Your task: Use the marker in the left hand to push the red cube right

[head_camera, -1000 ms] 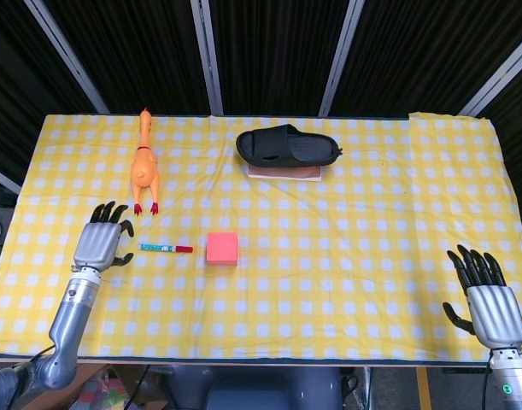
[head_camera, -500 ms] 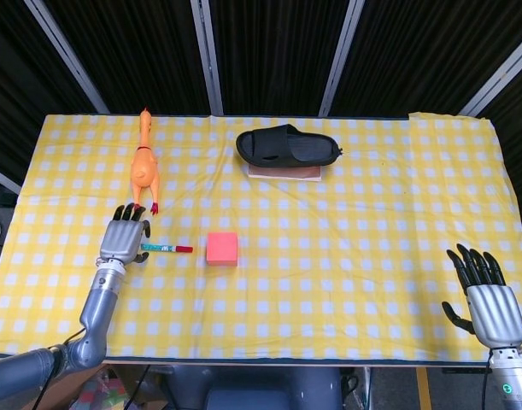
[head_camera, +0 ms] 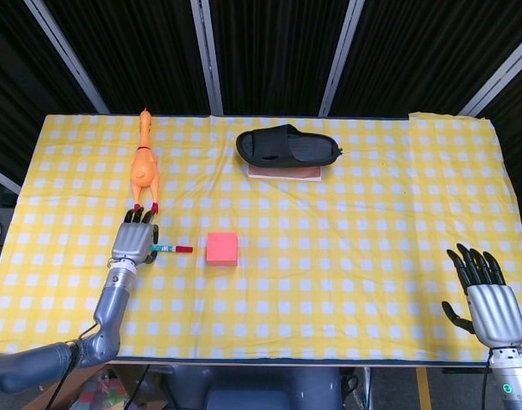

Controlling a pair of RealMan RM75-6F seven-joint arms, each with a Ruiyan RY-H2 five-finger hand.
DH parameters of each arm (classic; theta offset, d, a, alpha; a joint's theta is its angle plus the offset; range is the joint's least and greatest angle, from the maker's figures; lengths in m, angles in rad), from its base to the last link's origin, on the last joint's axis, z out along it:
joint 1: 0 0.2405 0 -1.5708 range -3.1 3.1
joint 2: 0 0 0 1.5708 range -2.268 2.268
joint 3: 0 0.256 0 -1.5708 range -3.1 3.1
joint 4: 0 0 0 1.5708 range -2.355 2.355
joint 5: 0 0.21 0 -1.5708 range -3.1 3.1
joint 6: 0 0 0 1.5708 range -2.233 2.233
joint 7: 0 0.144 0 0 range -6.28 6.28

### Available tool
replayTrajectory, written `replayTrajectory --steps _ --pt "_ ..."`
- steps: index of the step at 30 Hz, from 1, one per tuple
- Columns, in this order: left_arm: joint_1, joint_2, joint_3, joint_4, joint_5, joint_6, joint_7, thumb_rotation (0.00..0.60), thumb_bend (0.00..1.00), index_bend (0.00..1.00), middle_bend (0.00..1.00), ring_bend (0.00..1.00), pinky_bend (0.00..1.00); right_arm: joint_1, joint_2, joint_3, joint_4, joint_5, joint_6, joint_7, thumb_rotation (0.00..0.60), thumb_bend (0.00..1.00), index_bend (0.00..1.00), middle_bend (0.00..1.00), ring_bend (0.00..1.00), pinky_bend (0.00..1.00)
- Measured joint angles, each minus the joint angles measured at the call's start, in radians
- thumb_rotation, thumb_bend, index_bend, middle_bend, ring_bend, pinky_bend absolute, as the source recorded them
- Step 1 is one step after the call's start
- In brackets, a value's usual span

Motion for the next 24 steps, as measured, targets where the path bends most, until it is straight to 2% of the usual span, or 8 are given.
replayTrajectory --steps 6,18,24 --pt "-0.001 0.001 0.006 -0.004 0.001 0.01 -0.014 0.6 0.48 0.61 0.12 0.0 0.06 -0.001 0.0 0.0 0.001 -0.003 0.003 0.005 0.6 0.35 0.0 0.0 0.0 0.0" --pt "0.013 0.055 0.006 -0.082 0.027 0.044 -0.061 0.6 0.48 0.62 0.13 0.0 0.06 -0.001 0.0 0.0 -0.001 0.0 0.002 0.003 0.6 0.35 0.0 0.0 0.0 0.0" --pt "0.005 0.069 -0.002 -0.11 -0.009 0.045 -0.048 0.6 0.48 0.62 0.13 0.0 0.06 -0.002 -0.001 0.0 -0.001 -0.001 0.004 0.003 0.6 0.35 0.0 0.0 0.0 0.0"
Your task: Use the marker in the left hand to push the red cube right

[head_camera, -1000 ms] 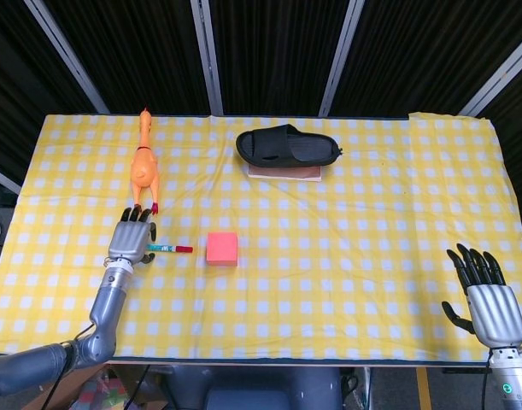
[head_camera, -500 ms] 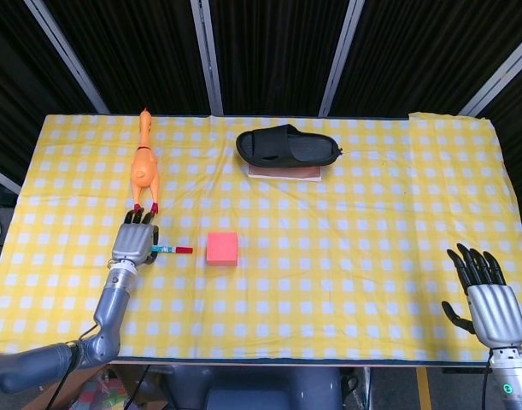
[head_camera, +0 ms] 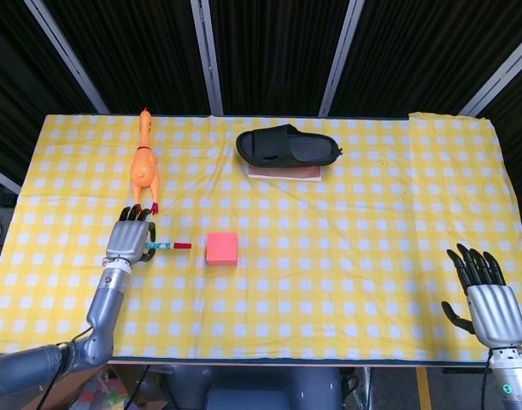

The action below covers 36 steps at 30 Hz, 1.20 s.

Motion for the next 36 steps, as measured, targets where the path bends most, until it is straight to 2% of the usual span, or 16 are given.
replayTrajectory --steps 8,24,36 --pt "-0.04 -0.033 -0.004 -0.001 -0.053 -0.006 0.049 0.6 0.48 0.61 0.13 0.0 0.06 0.001 0.002 0.0 0.0 -0.001 -0.001 0.006 0.6 0.35 0.0 0.0 0.0 0.0" --pt "-0.158 -0.171 -0.046 0.027 -0.152 0.034 0.166 0.6 0.48 0.62 0.13 0.0 0.06 0.001 0.005 -0.002 0.003 -0.006 -0.001 0.016 0.6 0.35 0.0 0.0 0.0 0.0" --pt "-0.213 -0.228 -0.067 0.036 -0.187 0.052 0.201 0.6 0.48 0.62 0.13 0.0 0.06 0.001 0.008 -0.002 0.001 -0.004 -0.002 0.021 0.6 0.35 0.0 0.0 0.0 0.0"
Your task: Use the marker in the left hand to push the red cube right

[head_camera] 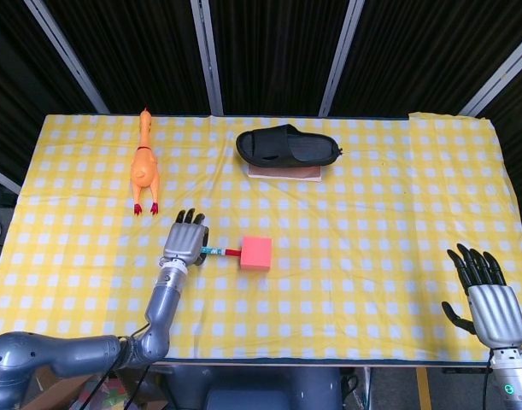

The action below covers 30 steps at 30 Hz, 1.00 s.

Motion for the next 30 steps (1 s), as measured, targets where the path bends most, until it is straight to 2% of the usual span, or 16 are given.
replayTrajectory --steps 17,25,30 --pt "-0.017 0.055 -0.007 -0.075 -0.073 0.047 0.057 0.6 0.48 0.62 0.13 0.0 0.06 0.0 -0.001 0.0 -0.003 0.002 -0.001 -0.001 0.6 0.35 0.0 0.0 0.0 0.0" --pt "-0.043 0.028 -0.009 -0.056 -0.077 0.044 0.058 0.6 0.48 0.62 0.13 0.0 0.06 -0.003 -0.001 0.001 -0.004 0.004 0.003 0.0 0.6 0.35 0.0 0.0 0.0 0.0" --pt "-0.07 -0.003 -0.03 -0.032 -0.084 0.036 0.054 0.6 0.48 0.62 0.14 0.0 0.06 -0.003 0.002 0.002 -0.004 0.008 0.0 0.006 0.6 0.35 0.0 0.0 0.0 0.0"
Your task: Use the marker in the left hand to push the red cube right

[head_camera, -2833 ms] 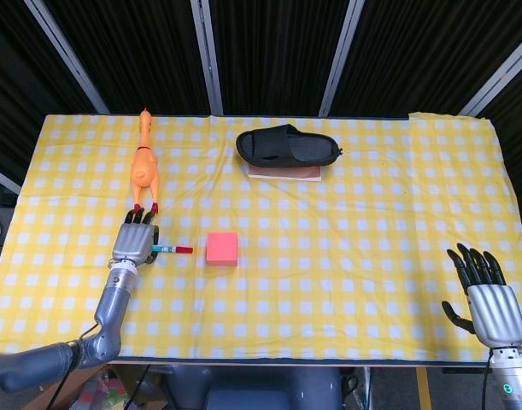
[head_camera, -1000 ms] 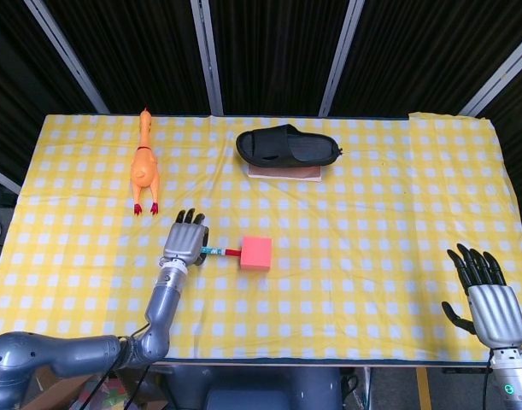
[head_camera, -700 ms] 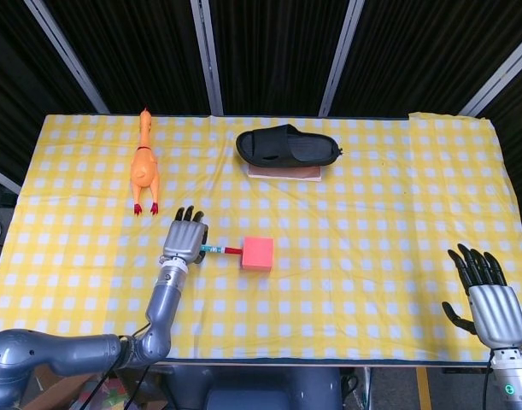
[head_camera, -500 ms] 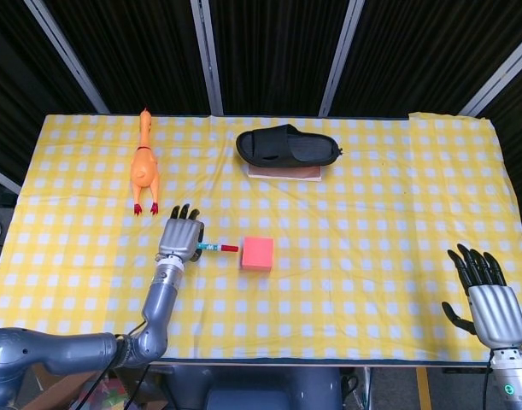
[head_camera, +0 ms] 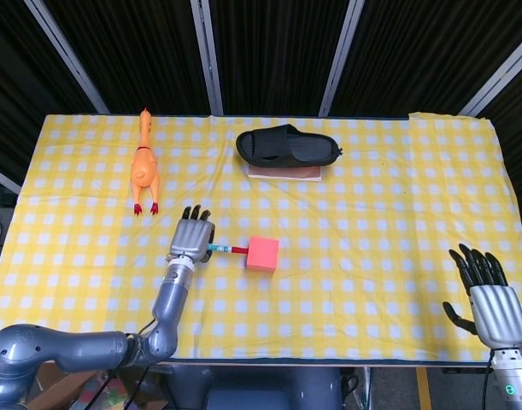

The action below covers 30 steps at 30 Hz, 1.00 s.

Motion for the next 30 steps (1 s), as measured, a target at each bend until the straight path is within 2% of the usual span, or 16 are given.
replayTrajectory --steps 19,30 --pt "-0.148 -0.158 -0.069 0.103 -0.081 -0.027 0.069 0.6 0.48 0.63 0.14 0.0 0.06 0.0 0.005 0.0 -0.001 0.0 -0.002 0.013 0.6 0.35 0.0 0.0 0.0 0.0" --pt "-0.185 -0.191 -0.094 0.131 -0.102 -0.017 0.089 0.6 0.48 0.63 0.14 0.0 0.06 0.001 0.007 0.0 -0.002 0.0 -0.003 0.018 0.6 0.35 0.0 0.0 0.0 0.0"
